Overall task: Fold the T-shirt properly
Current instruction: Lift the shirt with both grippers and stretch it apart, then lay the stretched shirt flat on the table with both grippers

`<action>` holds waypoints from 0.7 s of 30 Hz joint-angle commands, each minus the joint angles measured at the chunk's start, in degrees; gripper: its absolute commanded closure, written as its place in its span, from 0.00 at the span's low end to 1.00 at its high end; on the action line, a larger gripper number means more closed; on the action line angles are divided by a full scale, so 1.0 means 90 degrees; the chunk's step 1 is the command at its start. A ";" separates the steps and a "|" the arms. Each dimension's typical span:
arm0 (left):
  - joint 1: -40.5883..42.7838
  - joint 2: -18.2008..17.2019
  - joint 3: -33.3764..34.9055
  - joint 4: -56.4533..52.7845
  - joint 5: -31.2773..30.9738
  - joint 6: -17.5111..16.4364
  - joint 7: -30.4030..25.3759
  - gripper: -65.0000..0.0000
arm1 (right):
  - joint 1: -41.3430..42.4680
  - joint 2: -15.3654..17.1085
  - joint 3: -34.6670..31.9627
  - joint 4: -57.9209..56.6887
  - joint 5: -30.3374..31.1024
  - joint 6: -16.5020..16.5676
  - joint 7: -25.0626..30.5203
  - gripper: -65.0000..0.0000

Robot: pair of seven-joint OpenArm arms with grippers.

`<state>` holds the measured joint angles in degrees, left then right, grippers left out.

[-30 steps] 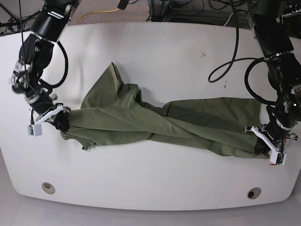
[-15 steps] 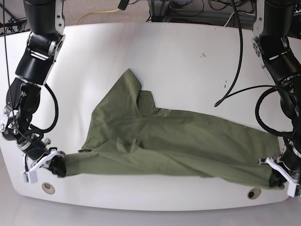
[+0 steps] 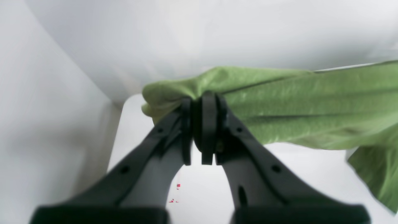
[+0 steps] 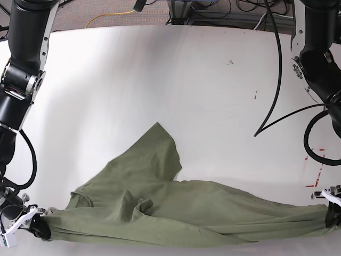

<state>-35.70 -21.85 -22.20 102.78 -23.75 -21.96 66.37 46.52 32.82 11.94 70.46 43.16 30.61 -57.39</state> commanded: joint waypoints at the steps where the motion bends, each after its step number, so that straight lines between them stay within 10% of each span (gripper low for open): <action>1: 0.0182 -0.0127 -0.0069 0.0296 0.0182 0.0022 -0.0102 1.00 | -0.0075 0.0207 0.0104 0.0137 0.0260 -0.0026 0.0081 1.00; 9: 0.1940 -0.0010 -0.0498 0.0785 0.0172 -0.0046 -0.0151 1.00 | -0.1980 0.0266 0.0954 0.0479 0.1031 -0.0026 0.0061 1.00; 21: 0.4304 0.0391 -0.1202 0.0717 0.0211 -0.1160 -0.0376 1.00 | -0.4910 -0.0555 0.1891 0.1241 0.1324 -0.0026 0.0061 1.00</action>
<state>2.68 -18.22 -32.42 108.09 -22.68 -32.14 64.66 2.07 26.92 28.51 79.88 54.26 30.20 -58.78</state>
